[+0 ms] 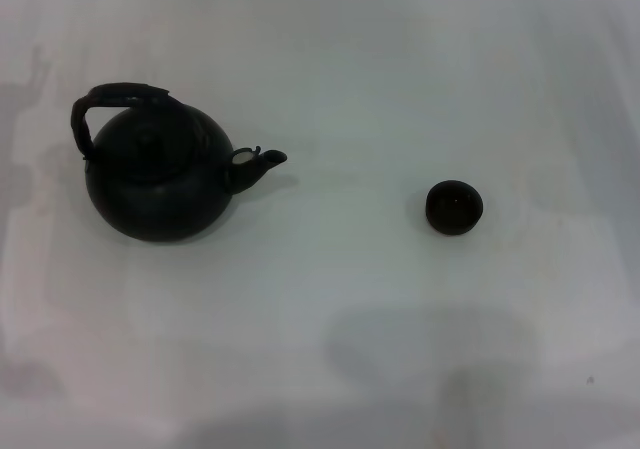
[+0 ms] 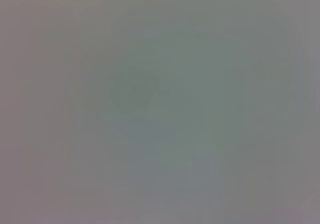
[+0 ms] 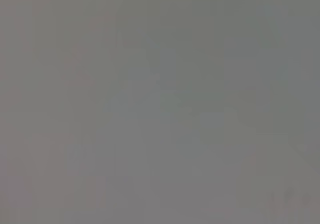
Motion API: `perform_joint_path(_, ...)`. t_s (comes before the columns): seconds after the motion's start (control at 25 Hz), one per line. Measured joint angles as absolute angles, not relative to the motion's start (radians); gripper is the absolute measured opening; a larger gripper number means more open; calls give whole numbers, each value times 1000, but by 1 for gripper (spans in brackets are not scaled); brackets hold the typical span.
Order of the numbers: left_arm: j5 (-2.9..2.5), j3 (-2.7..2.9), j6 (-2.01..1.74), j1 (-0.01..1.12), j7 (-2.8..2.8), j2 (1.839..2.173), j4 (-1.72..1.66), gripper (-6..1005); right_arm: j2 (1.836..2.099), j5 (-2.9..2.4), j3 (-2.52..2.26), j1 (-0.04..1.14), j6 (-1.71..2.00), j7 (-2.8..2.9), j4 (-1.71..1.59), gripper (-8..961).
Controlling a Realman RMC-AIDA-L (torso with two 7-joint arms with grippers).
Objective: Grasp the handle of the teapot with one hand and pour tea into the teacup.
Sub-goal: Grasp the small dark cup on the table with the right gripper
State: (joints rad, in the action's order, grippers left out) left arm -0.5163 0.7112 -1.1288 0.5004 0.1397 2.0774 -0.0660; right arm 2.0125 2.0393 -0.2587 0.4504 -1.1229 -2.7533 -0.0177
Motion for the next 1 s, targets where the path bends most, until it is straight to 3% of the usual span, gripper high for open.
perform_joint_path(1.0, -486, 713, -1237, 489, 233, 2088, 45, 879, 2006, 2027, -508, 413, -1044, -2760, -109, 845)
